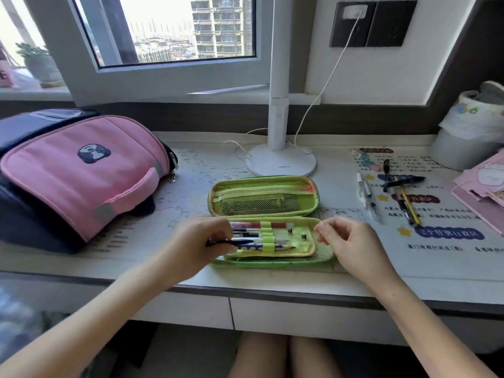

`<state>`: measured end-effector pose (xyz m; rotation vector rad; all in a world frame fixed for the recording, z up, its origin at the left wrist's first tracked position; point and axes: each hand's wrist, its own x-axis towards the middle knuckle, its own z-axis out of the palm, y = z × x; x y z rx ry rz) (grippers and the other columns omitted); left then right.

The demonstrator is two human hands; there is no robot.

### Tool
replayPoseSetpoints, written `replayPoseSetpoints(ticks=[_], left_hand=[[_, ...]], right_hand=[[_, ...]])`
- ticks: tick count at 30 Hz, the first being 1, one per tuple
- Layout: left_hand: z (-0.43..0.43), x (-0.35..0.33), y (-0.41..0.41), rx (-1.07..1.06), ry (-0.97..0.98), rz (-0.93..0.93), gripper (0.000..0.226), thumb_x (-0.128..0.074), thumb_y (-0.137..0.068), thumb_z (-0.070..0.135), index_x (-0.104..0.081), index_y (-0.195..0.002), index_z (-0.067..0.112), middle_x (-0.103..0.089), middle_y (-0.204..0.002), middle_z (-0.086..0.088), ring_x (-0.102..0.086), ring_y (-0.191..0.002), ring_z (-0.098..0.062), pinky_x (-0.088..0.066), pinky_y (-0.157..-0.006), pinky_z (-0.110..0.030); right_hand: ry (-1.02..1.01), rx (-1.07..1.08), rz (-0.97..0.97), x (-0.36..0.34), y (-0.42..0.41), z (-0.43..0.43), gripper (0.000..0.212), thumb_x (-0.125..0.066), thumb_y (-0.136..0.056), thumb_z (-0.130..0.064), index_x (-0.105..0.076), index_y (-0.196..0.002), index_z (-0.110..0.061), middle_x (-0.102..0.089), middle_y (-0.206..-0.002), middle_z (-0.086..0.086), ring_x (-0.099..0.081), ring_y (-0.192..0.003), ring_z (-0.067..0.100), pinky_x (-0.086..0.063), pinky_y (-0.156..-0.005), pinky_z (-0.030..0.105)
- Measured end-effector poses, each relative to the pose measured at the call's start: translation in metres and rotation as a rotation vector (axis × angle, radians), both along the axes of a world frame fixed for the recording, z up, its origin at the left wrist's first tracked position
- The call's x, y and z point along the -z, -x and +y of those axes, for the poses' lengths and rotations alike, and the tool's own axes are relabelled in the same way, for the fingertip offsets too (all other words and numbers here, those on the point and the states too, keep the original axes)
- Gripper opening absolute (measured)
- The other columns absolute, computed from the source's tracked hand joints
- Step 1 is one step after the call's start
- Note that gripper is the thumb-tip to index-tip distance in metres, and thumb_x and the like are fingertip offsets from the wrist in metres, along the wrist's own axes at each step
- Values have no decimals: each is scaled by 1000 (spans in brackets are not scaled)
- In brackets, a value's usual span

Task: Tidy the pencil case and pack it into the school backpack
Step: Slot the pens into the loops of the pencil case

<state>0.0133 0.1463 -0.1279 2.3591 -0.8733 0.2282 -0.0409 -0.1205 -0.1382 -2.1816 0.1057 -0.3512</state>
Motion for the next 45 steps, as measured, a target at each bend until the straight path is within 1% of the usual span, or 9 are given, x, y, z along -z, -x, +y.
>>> replayPoseSetpoints(ticks=[10, 14, 17, 20, 26, 30, 33, 39, 45], left_hand=[[-55, 20, 0, 30, -69, -103, 19, -80, -62, 36, -69, -66, 21, -57, -82, 2, -50, -83, -20, -39, -68, -29], [-34, 23, 0, -44, -68, -83, 42, -50, -71, 67, -70, -89, 34, -55, -106, 10, -47, -105, -16, -33, -86, -33], [-21, 30, -4, -100, -242, -78, 66, -10, -77, 76, -45, -126, 48, -40, -143, 2, -29, -134, -20, -16, -105, -34], [-20, 39, -4, -29, -343, -36, 76, 16, -70, 76, -19, -133, 51, -11, -152, 4, 3, -141, -18, 9, -111, -25], [-26, 33, -3, 64, -464, 0, 81, 30, -58, 77, 6, -131, 51, 16, -146, 11, 29, -132, -14, 28, -100, -12], [-23, 31, -8, 73, -378, 70, 77, 19, -60, 82, 1, -130, 55, 9, -147, 19, 24, -134, -1, 24, -101, -9], [-24, 28, -12, 69, -325, 83, 74, 13, -62, 84, 0, -129, 56, 5, -148, 21, 18, -136, 2, 20, -103, -10], [-27, 19, -20, 47, -192, 38, 72, -2, -72, 79, -14, -135, 46, -13, -149, 14, 1, -140, -5, 5, -113, -23], [-21, 17, -29, -73, 155, 242, 39, -45, -93, 26, -39, -129, 41, -44, -142, -2, -32, -135, -23, -24, -112, -43]], right_hand=[[69, 5, -12, 5, 2, -5, 20, -58, -90, -22, -69, -74, -17, -68, -67, -3, -59, -62, 9, -47, -61, 26], [108, 100, -58, 3, 3, -25, 17, -58, -89, -22, -70, -78, -17, -68, -69, -7, -59, -61, 1, -47, -57, 16], [271, 458, -159, 5, -14, -62, 18, -55, -91, -20, -67, -88, -7, -67, -77, 5, -59, -65, 18, -45, -54, 27], [460, 745, 75, 9, -42, -104, 36, -53, -90, -32, -60, -106, 0, -61, -108, 23, -57, -95, 38, -43, -71, 37], [497, 711, 504, 13, -80, -136, 32, -53, -92, -21, -58, -113, 3, -59, -115, 21, -58, -102, 36, -44, -73, 37], [608, 527, 628, 5, -70, -139, 14, -48, -86, -2, -57, -97, -1, -61, -100, 16, -61, -94, 33, -43, -67, 31], [670, 409, 640, -2, -48, -137, 9, -52, -89, -15, -55, -89, -7, -60, -92, 11, -60, -92, 31, -42, -66, 29], [435, 215, 510, -37, 11, -120, 24, -43, -94, -10, -55, -73, -10, -44, -61, 4, -37, -55, 18, -23, -52, 30], [333, -100, 435, -65, 13, -57, 13, -49, -93, -19, -61, -88, -20, -62, -84, 11, -56, -76, 31, -40, -67, 37]])
